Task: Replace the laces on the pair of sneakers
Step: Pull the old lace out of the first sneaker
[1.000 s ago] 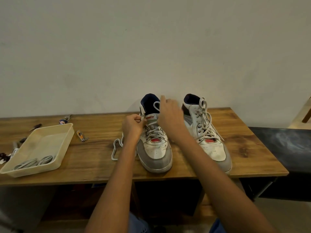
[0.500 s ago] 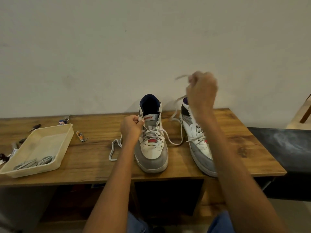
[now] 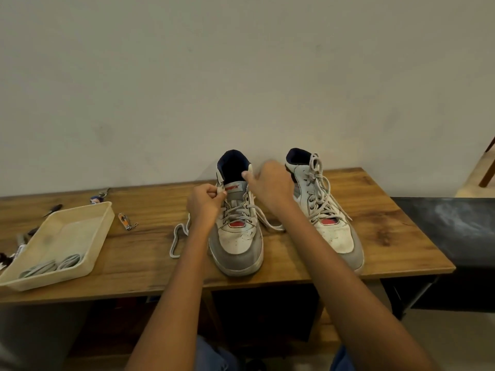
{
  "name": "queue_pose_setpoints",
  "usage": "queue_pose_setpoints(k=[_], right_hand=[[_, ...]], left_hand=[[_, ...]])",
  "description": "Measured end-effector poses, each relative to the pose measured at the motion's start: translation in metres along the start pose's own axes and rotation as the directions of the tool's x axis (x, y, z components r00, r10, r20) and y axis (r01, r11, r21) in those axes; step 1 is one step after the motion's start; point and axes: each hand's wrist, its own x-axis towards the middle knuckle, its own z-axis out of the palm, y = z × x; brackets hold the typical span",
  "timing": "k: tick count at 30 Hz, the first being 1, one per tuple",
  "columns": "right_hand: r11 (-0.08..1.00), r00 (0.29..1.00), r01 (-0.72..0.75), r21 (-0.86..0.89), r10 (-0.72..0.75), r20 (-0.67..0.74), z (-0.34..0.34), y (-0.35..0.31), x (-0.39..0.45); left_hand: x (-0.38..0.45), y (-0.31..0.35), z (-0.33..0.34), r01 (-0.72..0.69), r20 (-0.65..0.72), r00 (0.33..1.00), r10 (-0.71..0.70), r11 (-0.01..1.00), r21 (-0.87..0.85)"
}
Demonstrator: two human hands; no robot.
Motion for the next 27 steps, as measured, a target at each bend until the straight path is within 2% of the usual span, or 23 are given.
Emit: queue_pose_setpoints(k=[3,6,7,9,11,12,14,16,17,19,21,25,27], right_hand=[[0.999,0.990,-0.031,-0.042,0.037,0.138,0.020,0.007,-0.011],[0.978,0.964,-0.174,0.119,0.144,0.223,0.026,0.020,-0.010],[0.942,0.943,-0.255,0.218,0.192,0.272,0.023,0.023,-0.008],[0.795,0.868,-0.449,0.408,0.279,0.411,0.012,0.030,-0.005],[0.673,0.810,-0.551,0.493,0.290,0.509,0.004,0.034,-0.006],[0.669,0.808,-0.553,0.496,0.284,0.516,0.004,0.035,-0.006],[0.705,0.827,-0.520,0.483,0.273,0.492,0.005,0.033,-0.006],[0.728,0.842,-0.494,0.476,0.265,0.469,0.008,0.033,-0.006],[0.733,0.844,-0.489,0.473,0.262,0.468,0.008,0.034,-0.005],[0.753,0.849,-0.472,0.458,0.248,0.467,0.008,0.034,-0.005],[0.772,0.856,-0.455,0.444,0.242,0.457,0.011,0.034,-0.004],[0.783,0.862,-0.447,0.433,0.249,0.441,0.014,0.035,-0.004],[0.758,0.850,-0.467,0.455,0.244,0.466,0.014,0.037,-0.004]], left_hand=[[-0.003,0.000,-0.001,-0.021,-0.007,1.000,0.021,1.000,0.007],[-0.003,-0.001,-0.001,-0.014,0.004,1.000,0.014,1.000,-0.009],[-0.001,-0.003,-0.001,-0.002,0.014,1.000,0.003,0.999,-0.036],[-0.001,-0.005,0.000,0.025,0.027,0.999,-0.023,0.996,-0.081],[-0.005,-0.002,0.002,0.014,0.007,1.000,-0.014,0.998,-0.061],[-0.007,0.001,0.004,-0.028,-0.030,0.999,0.028,1.000,0.014],[-0.015,0.010,0.006,-0.193,-0.085,0.972,0.218,0.951,0.241],[-0.020,0.018,0.011,-0.369,0.001,0.923,0.386,0.881,0.298],[-0.021,0.020,0.013,-0.407,0.087,0.913,0.398,0.875,0.262],[-0.021,0.018,0.013,-0.388,0.249,0.910,0.332,0.894,0.226],[-0.020,0.017,0.011,-0.365,0.330,0.902,0.276,0.898,0.245],[-0.023,0.019,0.012,-0.330,0.286,0.920,0.267,0.921,0.204],[-0.020,0.018,0.008,-0.239,0.224,0.951,0.214,0.967,0.090]])
